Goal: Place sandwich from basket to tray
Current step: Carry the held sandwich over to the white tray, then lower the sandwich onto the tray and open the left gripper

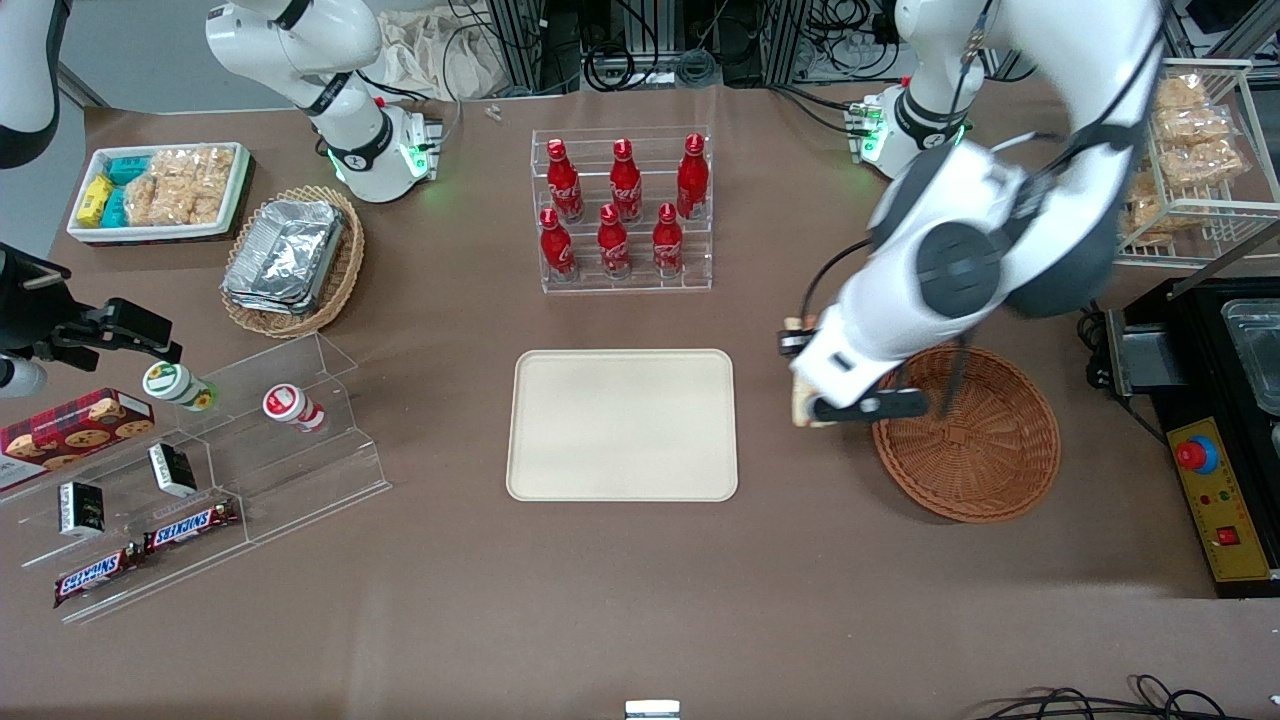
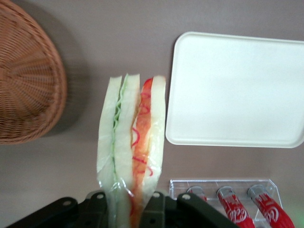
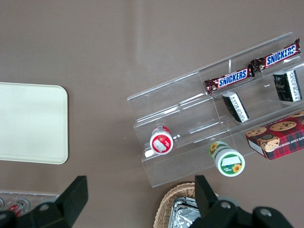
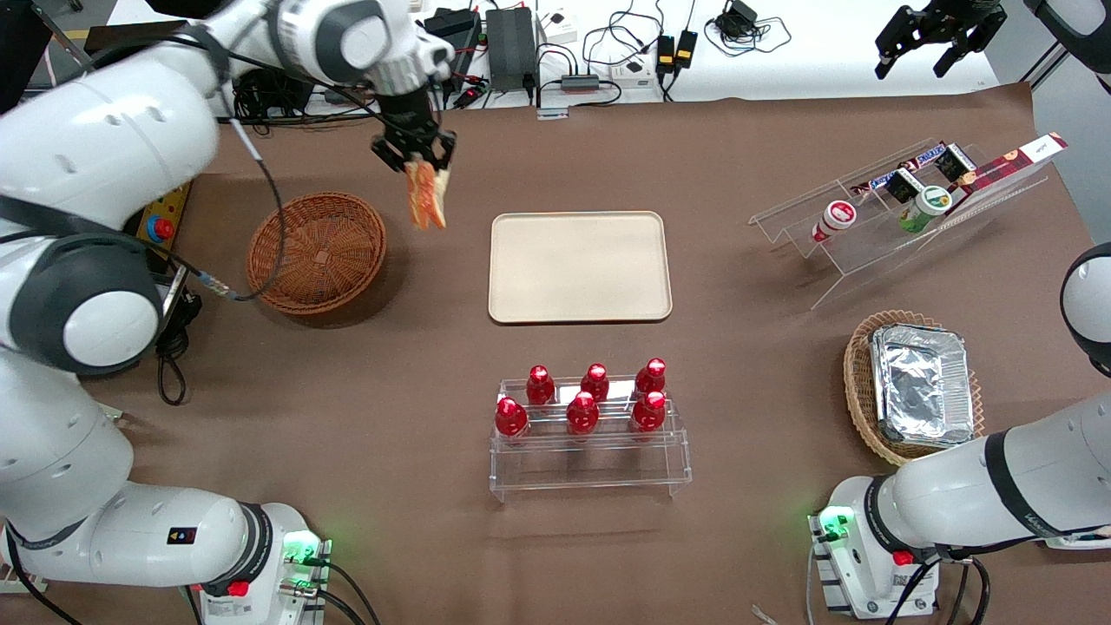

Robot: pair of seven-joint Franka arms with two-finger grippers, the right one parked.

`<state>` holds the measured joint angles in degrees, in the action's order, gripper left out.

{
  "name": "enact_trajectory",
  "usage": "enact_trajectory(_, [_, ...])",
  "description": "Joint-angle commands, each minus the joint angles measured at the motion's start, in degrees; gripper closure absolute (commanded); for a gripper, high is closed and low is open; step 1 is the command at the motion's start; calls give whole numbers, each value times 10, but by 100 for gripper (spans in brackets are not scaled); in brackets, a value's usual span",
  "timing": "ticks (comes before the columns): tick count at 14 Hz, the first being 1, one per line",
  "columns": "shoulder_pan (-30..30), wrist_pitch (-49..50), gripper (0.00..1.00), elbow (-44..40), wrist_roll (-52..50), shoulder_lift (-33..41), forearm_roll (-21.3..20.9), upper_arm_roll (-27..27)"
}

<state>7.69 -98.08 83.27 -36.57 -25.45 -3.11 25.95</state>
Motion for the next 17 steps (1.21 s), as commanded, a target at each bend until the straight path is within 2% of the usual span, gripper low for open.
enact_trajectory(1, [46,-49,100,-18,-89,-61,-66,-1])
enact_trajectory(3, [69,-94,100,-18,-119,-106,-74,-2])
enact_trajectory(5, [82,-166,100,-17,-122,-148,-73,-1])
enact_trajectory(8, [105,-223,100,-17,-116,-196,-80,-3])
enact_trajectory(11, [106,-240,99,-21,-119,-231,-130,-3])
enact_trajectory(12, [105,-250,90,-21,-113,-235,-131,-3])
enact_trajectory(13, [105,-252,76,-20,-112,-234,-132,-3])
enact_trajectory(14, [102,-252,56,-20,-111,-232,-133,-3])
enact_trajectory(15, [100,-251,31,-21,-115,-229,-131,-3])
enact_trajectory(16, [101,-250,0,-21,-122,-225,-132,-3])
enact_trajectory(17, [99,-246,0,-19,-123,-213,-132,-3])
